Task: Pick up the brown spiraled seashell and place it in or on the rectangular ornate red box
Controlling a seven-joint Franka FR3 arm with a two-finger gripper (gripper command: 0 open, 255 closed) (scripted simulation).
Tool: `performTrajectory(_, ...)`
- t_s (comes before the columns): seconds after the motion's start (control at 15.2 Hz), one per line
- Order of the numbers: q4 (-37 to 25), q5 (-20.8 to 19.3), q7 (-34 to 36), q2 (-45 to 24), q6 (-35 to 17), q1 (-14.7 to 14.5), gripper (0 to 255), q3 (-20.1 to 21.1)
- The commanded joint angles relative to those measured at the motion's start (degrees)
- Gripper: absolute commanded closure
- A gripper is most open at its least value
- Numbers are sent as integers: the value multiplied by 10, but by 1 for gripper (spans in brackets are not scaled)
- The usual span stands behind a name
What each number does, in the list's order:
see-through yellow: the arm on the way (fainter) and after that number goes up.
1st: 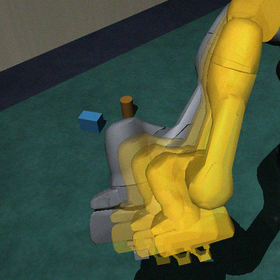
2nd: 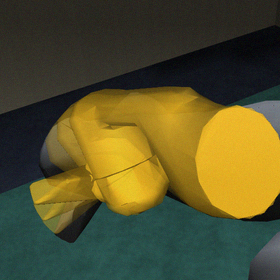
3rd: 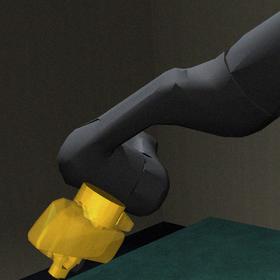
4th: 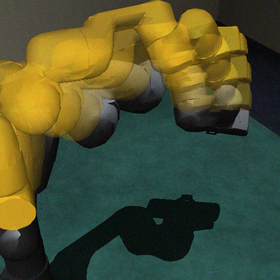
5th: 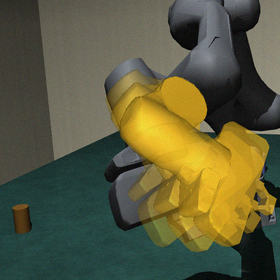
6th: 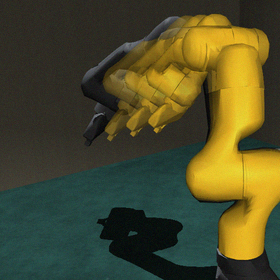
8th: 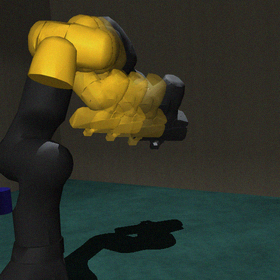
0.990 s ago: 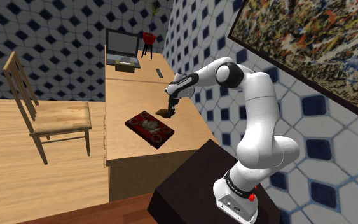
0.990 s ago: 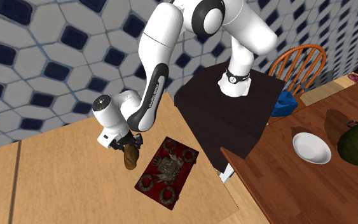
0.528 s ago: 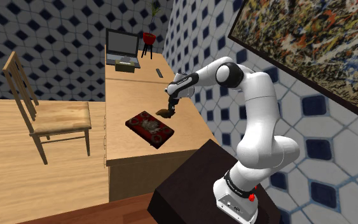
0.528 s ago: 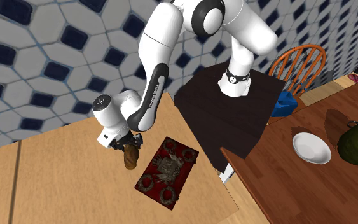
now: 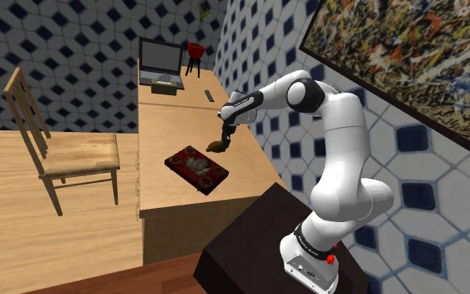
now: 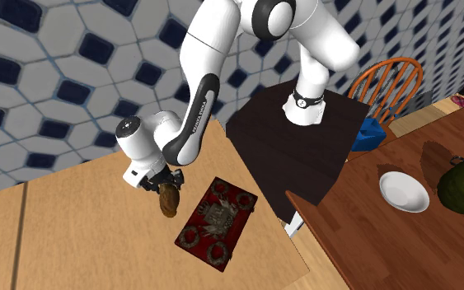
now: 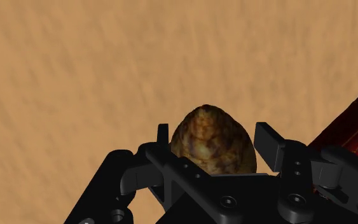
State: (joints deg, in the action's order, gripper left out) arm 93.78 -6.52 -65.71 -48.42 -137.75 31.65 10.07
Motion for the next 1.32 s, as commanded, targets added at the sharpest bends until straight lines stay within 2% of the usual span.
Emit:
performTrajectory(0.0, 6, 2, 0, 14, 8, 2, 255, 2)
performTrajectory(1.06, 25, 15, -4, 103, 78, 12, 255, 15)
performTrajectory(1.25, 89, 17, 23, 140, 49, -4, 255, 23)
